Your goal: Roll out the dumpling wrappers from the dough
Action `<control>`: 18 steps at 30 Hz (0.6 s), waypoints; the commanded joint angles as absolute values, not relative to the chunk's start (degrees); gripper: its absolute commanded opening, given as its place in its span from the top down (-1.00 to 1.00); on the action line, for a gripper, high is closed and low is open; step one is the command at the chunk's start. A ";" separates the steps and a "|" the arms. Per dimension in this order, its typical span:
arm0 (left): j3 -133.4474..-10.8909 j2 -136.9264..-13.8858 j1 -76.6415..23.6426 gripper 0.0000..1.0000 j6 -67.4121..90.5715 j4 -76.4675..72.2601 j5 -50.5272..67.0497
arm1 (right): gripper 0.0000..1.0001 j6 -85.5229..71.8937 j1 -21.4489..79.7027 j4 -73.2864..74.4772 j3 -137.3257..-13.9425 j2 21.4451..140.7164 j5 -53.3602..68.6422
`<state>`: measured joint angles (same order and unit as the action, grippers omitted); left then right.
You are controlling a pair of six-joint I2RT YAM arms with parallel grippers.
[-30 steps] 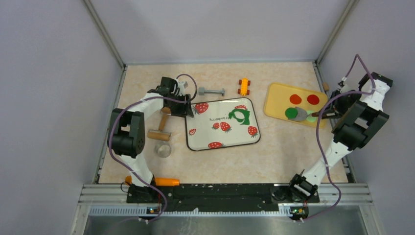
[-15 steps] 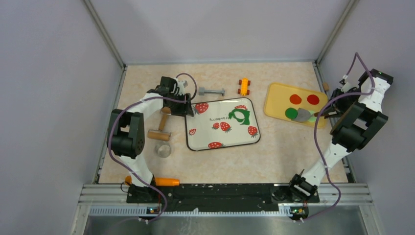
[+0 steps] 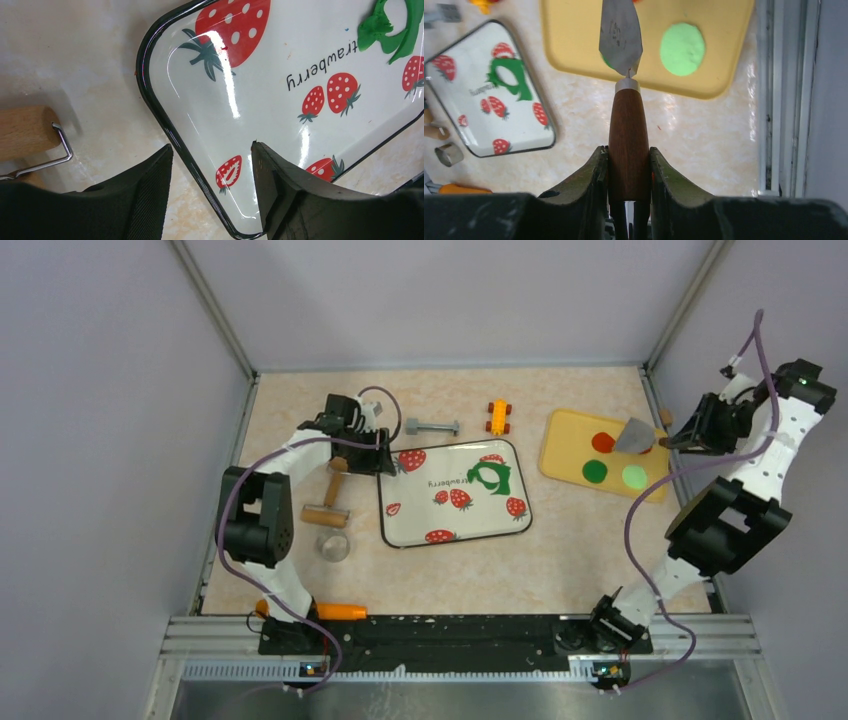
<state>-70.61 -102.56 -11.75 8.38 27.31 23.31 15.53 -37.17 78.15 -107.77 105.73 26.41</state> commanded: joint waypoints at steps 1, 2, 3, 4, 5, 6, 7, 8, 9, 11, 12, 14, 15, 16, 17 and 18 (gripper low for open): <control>-73.83 -98.22 -11.95 -0.25 6.37 27.15 23.35 | 1.00 24.53 -36.88 76.22 -104.95 93.93 46.88; -74.48 -98.10 -11.95 -0.26 5.98 27.16 23.40 | 1.00 30.44 -36.00 77.96 -102.15 93.22 51.46; -75.10 -98.18 -11.95 -0.26 5.58 27.28 23.46 | 1.00 34.89 -34.65 80.38 -99.93 92.94 53.08; -75.85 -98.36 -11.95 -0.28 5.10 27.56 23.49 | 1.00 38.59 -32.27 83.03 -97.81 93.02 53.36; -76.50 -98.69 -11.95 -0.30 4.31 28.00 23.76 | 1.00 41.54 -30.17 85.47 -95.38 93.26 53.05; -76.97 -98.96 -11.95 -0.31 3.66 28.55 23.84 | 1.00 41.86 -28.14 86.23 -92.33 93.12 51.99; -77.09 -99.06 -11.95 -0.32 3.30 28.83 23.76 | 1.00 42.52 -26.38 86.30 -89.39 92.68 51.99; -76.89 -98.93 -11.95 -0.33 3.12 28.95 23.56 | 1.00 43.73 -25.04 86.25 -86.20 91.93 52.52; -76.64 -98.65 -11.95 -0.33 3.04 29.01 23.58 | 1.00 45.16 -23.39 86.25 -83.20 91.05 52.95; -75.94 -97.96 -11.95 -0.33 2.90 29.05 23.85 | 1.00 47.55 -19.00 86.31 -78.42 90.06 52.14; -75.55 -97.61 -11.95 -0.34 2.74 29.01 23.91 | 1.00 48.43 -16.35 86.29 -76.70 89.89 51.35; -74.89 -96.85 -11.95 -0.35 2.45 29.08 23.64 | 1.00 50.37 -10.96 86.31 -73.32 89.70 50.22; -74.50 -96.57 -11.98 -0.35 2.13 29.13 23.52 | 1.00 51.45 -8.42 86.26 -71.85 89.52 49.95; -74.24 -96.25 -11.96 -0.35 1.85 29.22 23.34 | 1.00 52.20 -6.07 86.24 -70.44 89.52 49.66; -74.11 -96.03 -11.95 -0.36 1.54 29.37 23.06 | 1.00 52.70 -3.80 86.22 -69.23 89.69 49.41; -73.86 -95.86 -11.95 -0.36 1.24 29.48 22.89 | 1.00 52.95 -2.07 86.22 -67.99 90.26 49.13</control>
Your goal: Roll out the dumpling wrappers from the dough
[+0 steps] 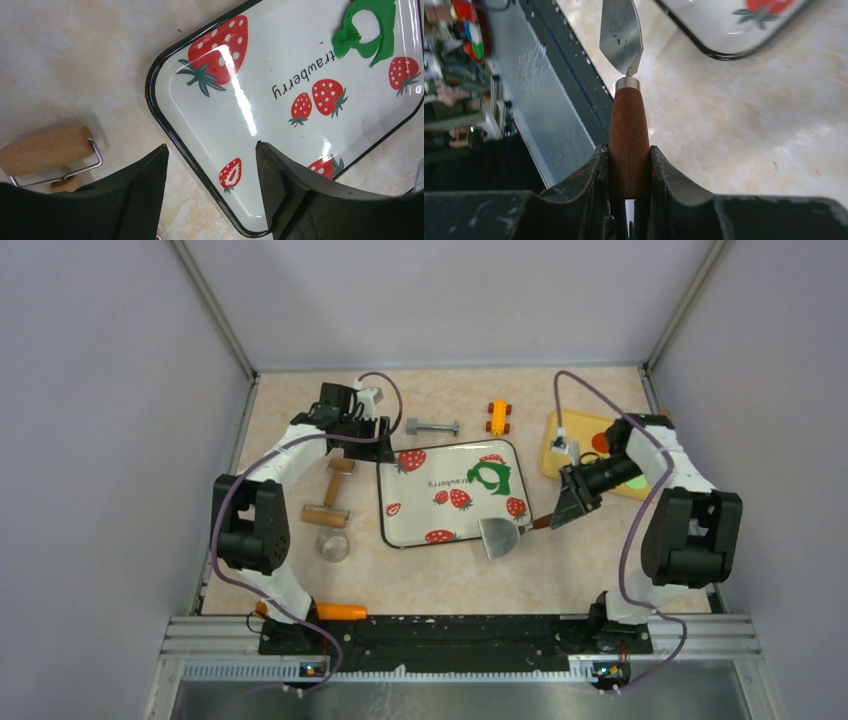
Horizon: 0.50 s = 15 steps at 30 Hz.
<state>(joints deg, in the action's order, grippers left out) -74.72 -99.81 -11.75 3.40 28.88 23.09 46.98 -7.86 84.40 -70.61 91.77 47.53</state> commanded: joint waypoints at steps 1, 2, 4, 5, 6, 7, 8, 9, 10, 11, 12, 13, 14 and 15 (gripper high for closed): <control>-73.76 -95.61 -11.95 -0.37 0.97 29.59 22.69 | 1.00 53.19 -0.64 86.18 -66.98 91.10 48.79; -73.67 -95.50 -11.95 -0.37 0.68 29.73 22.68 | 1.00 52.44 0.49 85.60 -66.28 92.59 48.19; -73.43 -95.09 -12.01 -0.39 0.53 29.80 22.50 | 1.00 52.38 1.58 85.57 -66.26 95.56 47.90; -73.35 -95.05 -11.96 -0.39 0.53 29.82 22.38 | 1.00 52.96 1.63 85.82 -66.48 96.96 47.85; -73.31 -94.97 -11.95 -0.39 0.53 29.80 22.36 | 1.00 53.55 1.66 85.79 -66.84 98.04 47.59; -73.19 -94.88 -11.96 -0.40 0.53 29.80 22.43 | 1.00 53.41 1.67 84.79 -67.02 98.68 46.93; -73.25 -94.96 -12.00 -0.41 0.53 29.86 22.56 | 1.00 52.80 1.74 83.35 -67.06 99.01 45.83; -73.29 -94.92 -11.96 -0.41 0.53 29.88 22.65 | 1.00 52.40 1.82 81.88 -66.97 99.28 45.03; -73.32 -94.86 -11.95 -0.41 0.53 29.90 22.75 | 1.00 52.31 1.95 81.01 -66.91 99.66 44.30; -73.36 -94.90 -11.95 -0.42 0.53 29.96 22.76 | 1.00 52.25 2.22 80.28 -66.79 100.19 43.70; -73.38 -94.95 -11.96 -0.42 0.53 30.05 22.72 | 1.00 52.17 2.46 79.67 -66.52 100.60 43.34; -73.44 -94.96 -11.95 -0.43 0.53 30.14 22.60 | 1.00 51.94 2.66 79.25 -66.08 100.85 43.25; -73.47 -94.92 -11.98 -0.43 0.53 30.15 22.45 | 1.00 51.57 2.97 78.48 -65.64 100.93 43.22; -73.43 -94.91 -11.96 -0.43 0.53 30.15 22.27 | 1.00 50.81 3.25 77.75 -65.24 100.79 43.05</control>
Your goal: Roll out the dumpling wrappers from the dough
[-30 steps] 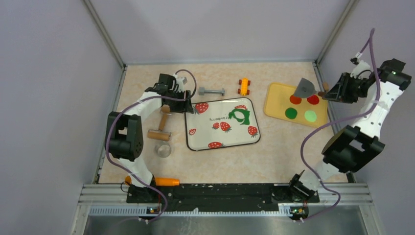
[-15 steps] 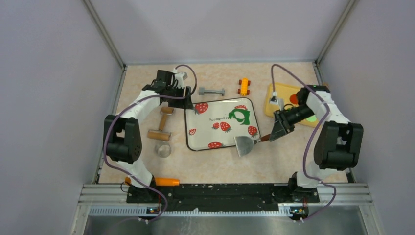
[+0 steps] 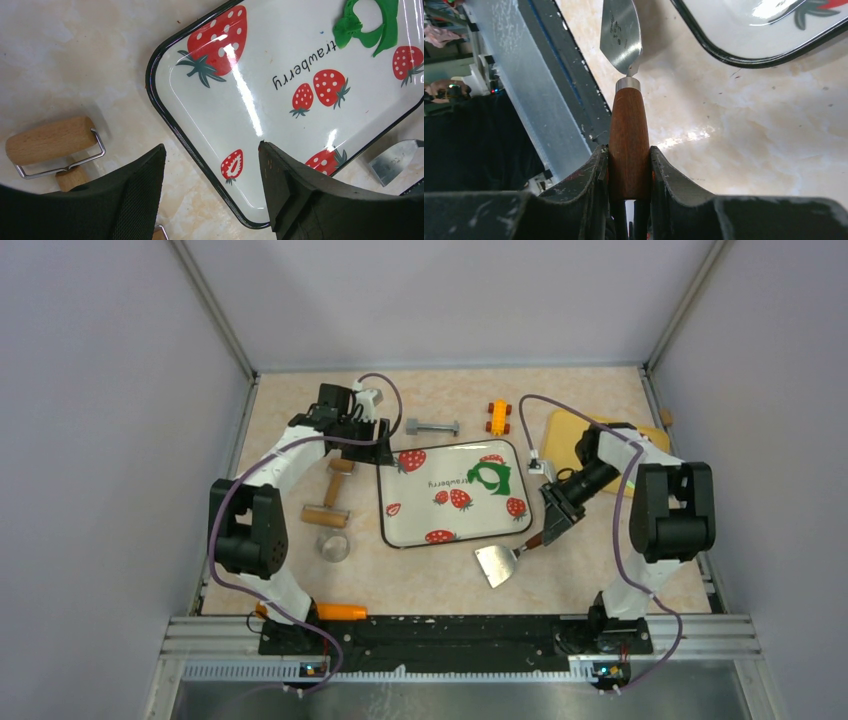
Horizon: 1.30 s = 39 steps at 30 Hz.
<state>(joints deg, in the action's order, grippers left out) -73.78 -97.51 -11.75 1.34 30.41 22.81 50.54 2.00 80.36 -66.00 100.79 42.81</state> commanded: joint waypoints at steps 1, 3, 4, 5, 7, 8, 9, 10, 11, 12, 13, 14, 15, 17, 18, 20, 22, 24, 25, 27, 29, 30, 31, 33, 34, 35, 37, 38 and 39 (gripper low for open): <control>-73.38 -94.91 -11.95 -0.44 0.53 30.19 22.16 | 1.00 50.33 3.59 77.09 -65.10 100.64 42.91; -73.27 -94.88 -11.95 -0.44 0.53 30.07 22.17 | 1.00 48.70 3.60 75.59 -64.78 100.38 42.77; -73.23 -94.89 -11.95 -0.44 0.53 30.02 22.27 | 1.00 48.34 3.60 75.22 -64.74 100.44 42.72; -73.08 -94.92 -11.95 -0.45 0.53 30.02 22.38 | 1.00 47.96 3.66 75.00 -64.72 100.47 42.67; -73.07 -95.01 -11.95 -0.45 0.53 29.84 22.56 | 1.00 47.20 3.67 74.13 -64.49 100.30 42.39; -73.04 -95.03 -12.00 -0.45 0.53 29.80 22.65 | 0.97 46.71 3.68 73.66 -64.43 100.09 42.14; -73.11 -95.09 -11.98 -0.45 0.53 29.80 22.73 | 0.92 46.08 3.62 73.04 -64.29 99.98 41.83; -73.10 -95.14 -11.96 -0.45 0.53 29.80 22.79 | 0.87 44.93 3.62 72.27 -64.13 99.98 41.27; -73.20 -95.10 -11.95 -0.45 0.53 29.87 22.89 | 0.80 43.63 3.62 71.44 -64.06 100.23 40.60; -73.13 -95.18 -11.95 -0.45 0.53 29.88 22.89 | 0.70 43.15 3.63 71.21 -64.17 100.46 40.37; -73.21 -95.26 -11.95 -0.45 0.53 29.88 23.00 | 0.63 43.01 3.63 71.16 -64.22 100.66 40.35; -73.24 -95.27 -11.95 -0.45 0.53 29.89 23.02 | 0.58 42.94 3.63 71.10 -64.33 100.64 40.30; -73.22 -95.25 -11.95 -0.46 0.53 29.88 23.03 | 0.52 42.90 3.61 71.03 -64.46 100.59 40.26; -73.11 -95.35 -11.95 -0.46 0.53 29.91 23.11 | 0.39 42.60 3.60 70.78 -64.85 100.46 40.09; -73.08 -95.34 -11.98 -0.46 0.53 29.91 23.16 | 0.36 42.36 3.60 70.59 -64.96 100.46 40.08; -73.07 -95.44 -11.95 -0.46 0.53 29.93 23.28 | 0.24 42.20 3.64 70.63 -65.14 100.56 40.12; -73.12 -95.41 -11.95 -0.48 0.53 29.89 23.31 | 0.22 42.29 3.64 71.06 -65.85 100.83 39.66; -73.12 -95.46 -11.95 -0.51 0.53 30.03 23.16 | 0.16 42.24 3.54 71.35 -67.11 101.33 38.60; -73.11 -95.53 -11.95 -0.52 0.53 30.10 22.97 | 0.15 42.30 3.41 71.64 -67.93 101.71 38.10; -73.37 -95.58 -11.95 -0.53 0.53 30.34 22.65 | 0.14 42.69 2.70 72.26 -70.13 102.89 37.38; -74.07 -95.69 -11.90 -0.54 -0.76 30.62 20.98 | 0.11 43.08 1.40 73.04 -73.30 104.32 36.75; -74.61 -95.90 -11.79 -0.54 -0.90 30.90 19.98 | 0.10 43.41 0.36 73.53 -75.18 105.48 36.48; -75.42 -96.09 -11.71 -0.57 -1.47 31.24 19.14 | 0.09 43.79 -0.60 73.94 -77.27 106.35 36.40; -77.23 -96.96 -11.54 -0.65 -2.68 32.26 17.51 | 0.08 44.16 -2.58 74.18 -81.37 107.80 35.99; -78.38 -97.45 -11.40 -0.67 -3.26 32.86 16.77 | 0.06 43.89 -3.09 73.76 -83.37 108.36 35.44; -79.56 -97.92 -11.24 -0.70 -3.80 33.38 16.11 | 0.04 43.33 -3.37 73.16 -85.16 108.90 34.65; -82.38 -98.69 -10.94 -0.97 -4.79 34.49 14.86 | 0.02 42.38 -3.43 71.88 -88.85 109.88 33.14; -84.06 -99.01 -10.76 -0.98 -5.27 34.93 14.25 | 0.00 41.44 -3.43 71.11 -90.71 110.38 32.76; -85.74 -99.31 -10.54 -0.98 -5.75 35.30 13.62 | -0.02 40.12 -3.43 69.74 -92.65 110.77 32.34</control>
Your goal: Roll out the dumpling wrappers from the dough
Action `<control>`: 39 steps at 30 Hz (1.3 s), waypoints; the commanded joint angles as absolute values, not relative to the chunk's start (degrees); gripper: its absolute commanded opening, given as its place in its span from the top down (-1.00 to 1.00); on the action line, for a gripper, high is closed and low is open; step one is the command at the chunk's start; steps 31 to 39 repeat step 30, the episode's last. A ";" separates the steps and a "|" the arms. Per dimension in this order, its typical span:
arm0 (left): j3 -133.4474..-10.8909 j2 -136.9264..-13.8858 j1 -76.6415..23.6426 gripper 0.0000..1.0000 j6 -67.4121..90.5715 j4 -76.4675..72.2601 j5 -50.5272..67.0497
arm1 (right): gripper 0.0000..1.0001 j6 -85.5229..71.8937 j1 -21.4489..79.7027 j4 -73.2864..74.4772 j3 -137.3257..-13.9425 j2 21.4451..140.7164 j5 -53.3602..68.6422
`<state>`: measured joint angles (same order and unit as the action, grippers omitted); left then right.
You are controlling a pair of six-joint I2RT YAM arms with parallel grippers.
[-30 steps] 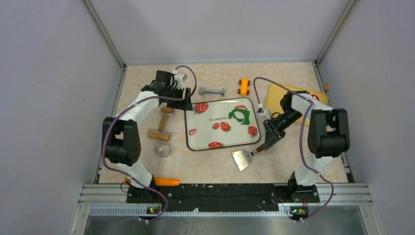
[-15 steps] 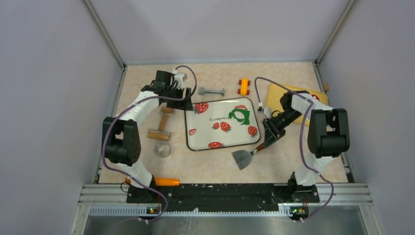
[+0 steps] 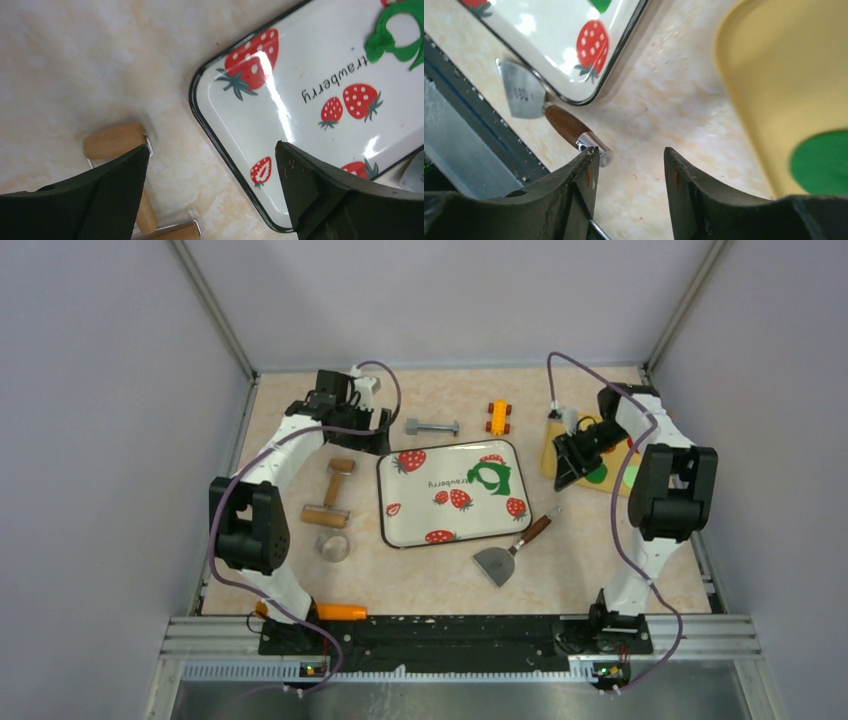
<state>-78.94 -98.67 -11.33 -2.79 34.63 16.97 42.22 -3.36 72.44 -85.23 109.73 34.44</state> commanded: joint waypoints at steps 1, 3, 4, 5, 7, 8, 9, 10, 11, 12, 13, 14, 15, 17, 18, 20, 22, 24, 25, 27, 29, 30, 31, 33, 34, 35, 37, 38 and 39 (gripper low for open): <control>-87.62 -99.51 -10.36 -0.98 -6.12 35.64 13.11 | -0.05 38.70 -3.36 69.08 -94.87 111.37 32.26; -91.22 -99.54 -10.05 -0.98 -6.65 36.01 11.74 | -0.26 35.21 -3.19 67.10 -100.81 112.32 32.06; -93.19 -99.39 -9.88 -0.98 -6.86 36.08 11.03 | -0.33 32.79 -2.98 65.25 -102.74 112.40 30.95; -94.76 -99.14 -9.71 -0.98 -7.13 36.16 10.67 | -0.36 30.59 -2.61 63.44 -104.82 112.37 29.16; -97.84 -98.78 -9.10 -0.98 -6.99 36.56 9.15 | -0.39 26.40 -1.71 58.87 -108.65 111.80 24.70; -99.35 -98.53 -8.62 -0.98 -6.55 36.76 8.53 | -0.40 24.25 -1.29 56.57 -110.44 111.15 22.43; -100.55 -98.25 -8.04 -0.98 -6.09 36.82 8.01 | -0.41 20.89 -0.93 53.94 -112.10 110.20 19.95; -101.72 -97.80 -7.41 -0.98 -5.46 36.76 7.29 | -0.42 18.53 -0.76 51.82 -113.96 109.64 19.09; -102.54 -97.28 -6.79 -0.98 -4.63 36.43 6.41 | -0.42 16.37 -0.64 49.73 -115.62 109.07 18.22; -103.10 -96.57 -5.94 -0.98 -3.68 36.01 5.55 | -0.42 14.46 -0.50 48.06 -116.77 108.57 17.03; -103.44 -95.83 -5.29 -0.98 -2.71 35.37 4.59 | -0.43 12.84 -0.35 46.32 -117.59 108.05 15.28; -103.48 -94.90 -4.81 -0.98 -1.96 35.01 3.56 | -0.44 10.88 -0.35 45.31 -117.83 107.44 13.14; -103.53 -94.13 -4.51 -0.98 -1.25 34.48 2.48 | -0.45 9.38 -0.35 43.49 -117.80 106.71 11.05; -103.45 -92.30 -4.02 -0.98 -0.56 34.07 1.46 | -0.54 6.76 1.18 41.18 -117.49 104.94 8.19; -103.45 -91.36 -3.84 -0.98 -0.53 34.04 1.52 | -0.56 5.74 1.22 40.19 -117.19 103.94 7.58; -102.85 -89.23 -3.62 -0.98 -1.14 33.02 2.72 | -0.83 4.02 1.27 38.23 -116.87 101.90 7.32; -101.88 -86.51 -3.45 -0.98 -1.87 30.97 4.08 | -0.85 3.05 1.63 36.42 -116.98 99.95 7.39; -102.10 -84.83 -3.48 -0.98 -1.93 29.54 4.47 | -0.85 3.01 2.43 34.66 -116.93 98.26 7.23; -102.35 -84.32 -3.45 -0.98 -1.55 29.26 4.34 | -0.85 3.04 2.72 33.90 -116.77 97.35 7.07; -102.64 -83.50 -3.43 -0.98 -0.81 29.12 4.26 | -0.86 2.04 3.09 32.53 -116.02 95.81 6.13; -101.20 -82.69 -3.46 -0.98 -0.19 28.83 3.78 | -0.87 0.76 3.57 31.56 -114.61 94.71 4.56; -99.54 -82.11 -3.43 -0.98 -0.16 28.35 3.48 | -0.87 0.44 3.60 31.10 -113.52 94.03 4.21; -99.54 -82.11 -3.43 -0.98 -0.16 28.35 3.48 | -0.87 0.44 3.60 31.10 -113.52 94.03 4.21; -99.54 -82.11 -3.43 -0.98 -0.16 28.35 3.48 | -0.87 0.44 3.60 31.10 -113.52 94.03 4.21; -99.54 -82.11 -3.43 -0.98 -0.16 28.35 3.48 | -0.87 0.44 3.60 31.10 -113.52 94.03 4.21; -99.54 -82.11 -3.43 -0.98 -0.16 28.35 3.48 | -0.87 0.44 3.60 31.10 -113.52 94.03 4.21; -99.54 -82.11 -3.43 -0.98 -0.16 28.35 3.48 | -0.87 0.44 3.60 31.10 -113.52 94.03 4.21; -99.54 -82.11 -3.43 -0.98 -0.16 28.35 3.48 | -0.87 0.44 3.60 31.10 -113.52 94.03 4.21; -99.54 -82.11 -3.43 -0.98 -0.16 28.35 3.48 | -0.87 0.44 3.60 31.10 -113.52 94.03 4.21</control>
